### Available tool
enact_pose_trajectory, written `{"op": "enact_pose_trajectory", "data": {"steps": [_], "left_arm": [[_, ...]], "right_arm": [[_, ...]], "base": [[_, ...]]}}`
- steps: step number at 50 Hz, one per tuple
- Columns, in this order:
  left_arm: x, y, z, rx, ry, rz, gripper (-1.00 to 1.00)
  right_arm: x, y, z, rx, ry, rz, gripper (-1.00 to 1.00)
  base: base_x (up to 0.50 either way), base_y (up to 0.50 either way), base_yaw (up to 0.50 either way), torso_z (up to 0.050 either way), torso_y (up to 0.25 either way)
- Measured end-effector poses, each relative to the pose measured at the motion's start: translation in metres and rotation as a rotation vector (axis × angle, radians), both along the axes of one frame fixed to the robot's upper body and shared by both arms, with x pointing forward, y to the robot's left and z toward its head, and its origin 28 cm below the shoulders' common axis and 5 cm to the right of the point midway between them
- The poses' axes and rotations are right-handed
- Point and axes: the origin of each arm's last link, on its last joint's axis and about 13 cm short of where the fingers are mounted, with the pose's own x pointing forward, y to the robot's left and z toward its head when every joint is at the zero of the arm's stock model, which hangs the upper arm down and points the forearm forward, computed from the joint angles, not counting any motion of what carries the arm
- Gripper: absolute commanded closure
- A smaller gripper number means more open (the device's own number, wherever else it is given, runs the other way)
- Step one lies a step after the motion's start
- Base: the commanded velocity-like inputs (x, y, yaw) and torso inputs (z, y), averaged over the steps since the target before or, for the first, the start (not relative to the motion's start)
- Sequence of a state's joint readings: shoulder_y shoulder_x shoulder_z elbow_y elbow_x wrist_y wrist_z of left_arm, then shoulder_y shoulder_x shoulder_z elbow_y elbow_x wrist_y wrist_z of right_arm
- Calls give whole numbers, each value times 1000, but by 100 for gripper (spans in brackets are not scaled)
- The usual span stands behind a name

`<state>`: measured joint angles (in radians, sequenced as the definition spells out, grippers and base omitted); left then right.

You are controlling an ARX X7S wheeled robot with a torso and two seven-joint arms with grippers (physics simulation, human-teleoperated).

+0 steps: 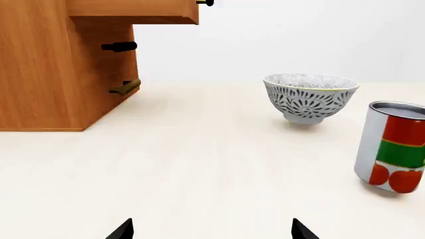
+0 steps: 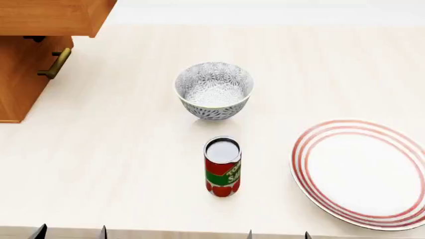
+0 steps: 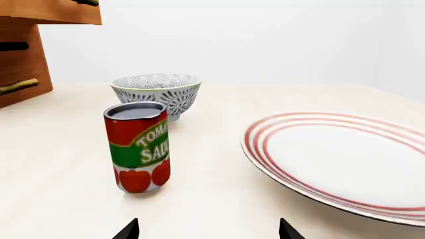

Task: Put the ketchup in the top drawer of the cabinet.

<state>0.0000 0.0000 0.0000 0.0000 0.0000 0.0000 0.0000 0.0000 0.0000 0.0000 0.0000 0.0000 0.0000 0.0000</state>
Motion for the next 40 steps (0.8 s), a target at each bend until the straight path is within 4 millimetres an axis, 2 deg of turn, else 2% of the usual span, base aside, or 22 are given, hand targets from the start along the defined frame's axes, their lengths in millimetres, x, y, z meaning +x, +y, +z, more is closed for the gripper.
{"op": "enact_pose_trajectory", "data": {"steps": [6, 17, 40], "left_arm": [[0, -1, 2, 3, -5, -4, -100], [0, 4, 17, 30, -37, 18, -100], [-4, 9, 67, 74, -170, 55, -100]], "right_arm": [[0, 1, 3, 0, -7, 7, -100], [3, -1, 21, 4, -43, 0, -100], [4, -7, 77, 9, -197, -9, -100]], "base": [[0, 0, 0, 0, 0], [0, 0, 0, 0, 0], [0, 0, 0, 0, 0]]}}
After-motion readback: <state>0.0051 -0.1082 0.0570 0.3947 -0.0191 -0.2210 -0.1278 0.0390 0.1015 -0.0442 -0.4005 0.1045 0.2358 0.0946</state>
